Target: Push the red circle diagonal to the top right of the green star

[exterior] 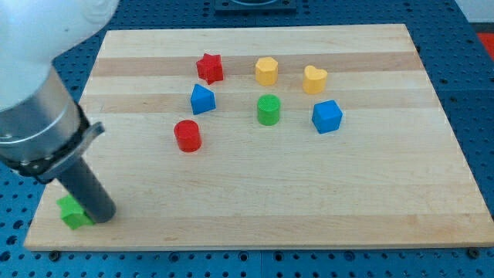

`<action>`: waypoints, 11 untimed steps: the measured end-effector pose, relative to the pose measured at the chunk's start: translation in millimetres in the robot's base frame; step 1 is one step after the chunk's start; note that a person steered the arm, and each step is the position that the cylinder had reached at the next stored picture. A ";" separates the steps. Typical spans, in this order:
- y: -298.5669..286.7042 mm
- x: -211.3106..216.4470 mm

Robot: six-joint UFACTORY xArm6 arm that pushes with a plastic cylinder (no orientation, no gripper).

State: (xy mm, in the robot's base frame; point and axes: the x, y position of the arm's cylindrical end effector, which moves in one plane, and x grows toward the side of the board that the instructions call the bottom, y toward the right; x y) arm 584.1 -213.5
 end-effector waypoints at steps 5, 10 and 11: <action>214.7 -101.6; 80.9 -97.0; 106.1 -74.6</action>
